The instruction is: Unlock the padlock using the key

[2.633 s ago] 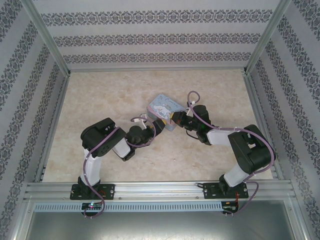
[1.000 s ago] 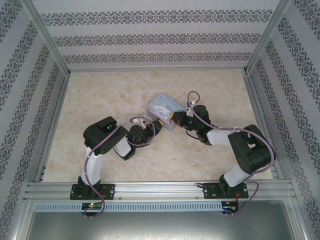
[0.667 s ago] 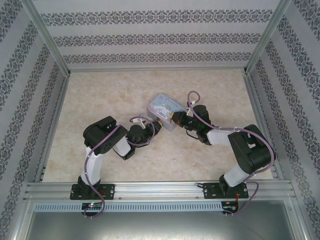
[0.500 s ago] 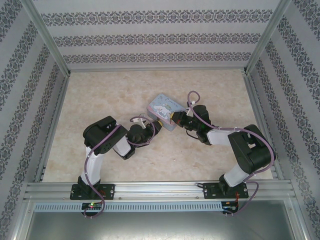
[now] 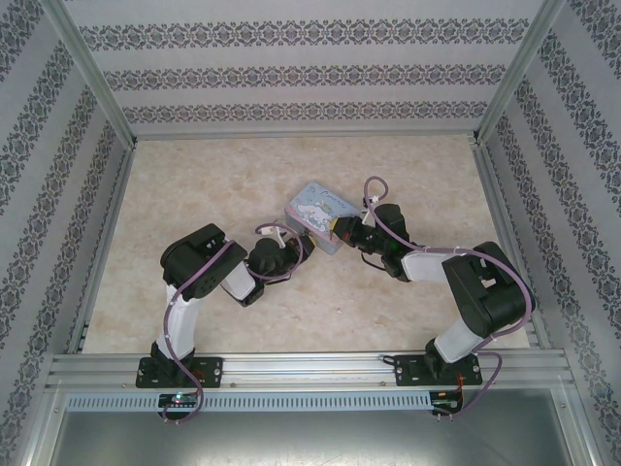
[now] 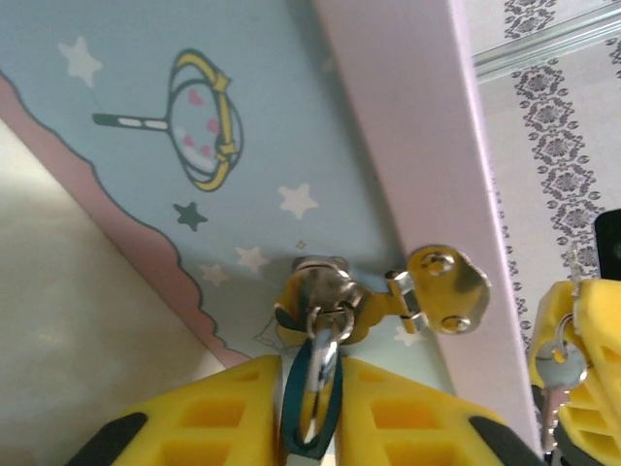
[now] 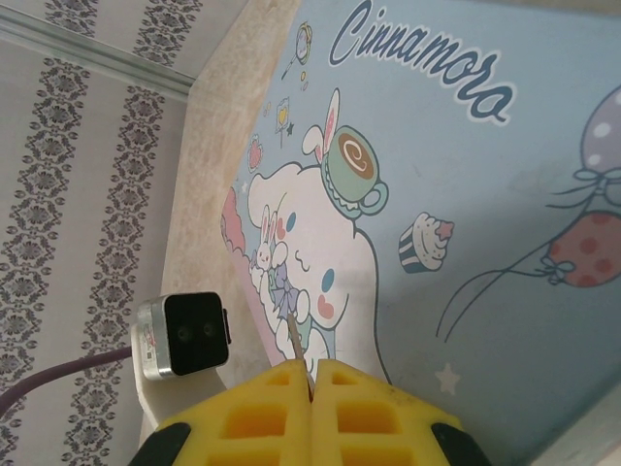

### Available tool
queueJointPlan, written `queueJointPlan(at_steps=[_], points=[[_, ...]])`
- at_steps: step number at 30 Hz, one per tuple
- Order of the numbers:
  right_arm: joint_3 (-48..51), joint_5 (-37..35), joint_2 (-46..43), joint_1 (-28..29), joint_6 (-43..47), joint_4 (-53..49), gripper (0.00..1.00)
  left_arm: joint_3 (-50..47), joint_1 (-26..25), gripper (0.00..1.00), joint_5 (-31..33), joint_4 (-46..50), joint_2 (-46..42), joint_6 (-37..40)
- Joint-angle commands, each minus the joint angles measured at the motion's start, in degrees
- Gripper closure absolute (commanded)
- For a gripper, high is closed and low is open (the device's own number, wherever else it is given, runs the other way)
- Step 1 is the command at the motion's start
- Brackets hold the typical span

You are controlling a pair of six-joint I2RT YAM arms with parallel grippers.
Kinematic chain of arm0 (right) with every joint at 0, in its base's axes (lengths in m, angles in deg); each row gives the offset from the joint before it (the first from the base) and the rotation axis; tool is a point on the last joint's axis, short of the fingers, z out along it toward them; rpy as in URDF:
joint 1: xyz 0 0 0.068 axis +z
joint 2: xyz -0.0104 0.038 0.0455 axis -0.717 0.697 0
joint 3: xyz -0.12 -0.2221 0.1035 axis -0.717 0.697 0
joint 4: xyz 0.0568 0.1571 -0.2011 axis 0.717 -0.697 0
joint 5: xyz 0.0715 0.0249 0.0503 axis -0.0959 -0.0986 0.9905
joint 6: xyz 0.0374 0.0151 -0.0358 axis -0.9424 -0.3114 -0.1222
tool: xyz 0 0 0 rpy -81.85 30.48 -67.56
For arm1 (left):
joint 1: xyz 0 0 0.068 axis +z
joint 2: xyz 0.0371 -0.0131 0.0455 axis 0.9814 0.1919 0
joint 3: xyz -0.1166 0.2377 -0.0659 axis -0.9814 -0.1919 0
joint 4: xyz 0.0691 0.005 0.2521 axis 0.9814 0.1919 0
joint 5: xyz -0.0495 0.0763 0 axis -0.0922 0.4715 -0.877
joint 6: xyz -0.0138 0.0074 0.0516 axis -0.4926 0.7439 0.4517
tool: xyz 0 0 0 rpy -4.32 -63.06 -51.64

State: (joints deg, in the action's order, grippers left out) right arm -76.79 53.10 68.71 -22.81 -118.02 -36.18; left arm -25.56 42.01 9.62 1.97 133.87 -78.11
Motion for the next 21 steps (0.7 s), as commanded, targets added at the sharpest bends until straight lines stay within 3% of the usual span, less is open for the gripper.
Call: queueJointPlan(at_steps=[1, 6, 15, 21], points=[[0.98, 1.89, 0.22, -0.54, 0.17, -1.08, 1.0, -0.74, 1.1, 0.87, -0.85, 9.75, 1.97, 0.72], [2.31, 3.57, -4.6, -0.58, 0.28, -2.4, 1.0, -1.79, 2.32, 1.0, -2.06, 10.25, -0.36, -0.18], [8.83, 4.7, -17.02, 2.57, 1.56, -6.01, 1.0, -5.42, 3.87, 1.0, -3.78, 14.14, -7.78, -2.73], [14.47, 3.97, -23.37, 6.7, 2.88, -7.92, 1.0, -6.06, 3.97, 1.0, -8.42, 17.37, -11.77, -4.01]])
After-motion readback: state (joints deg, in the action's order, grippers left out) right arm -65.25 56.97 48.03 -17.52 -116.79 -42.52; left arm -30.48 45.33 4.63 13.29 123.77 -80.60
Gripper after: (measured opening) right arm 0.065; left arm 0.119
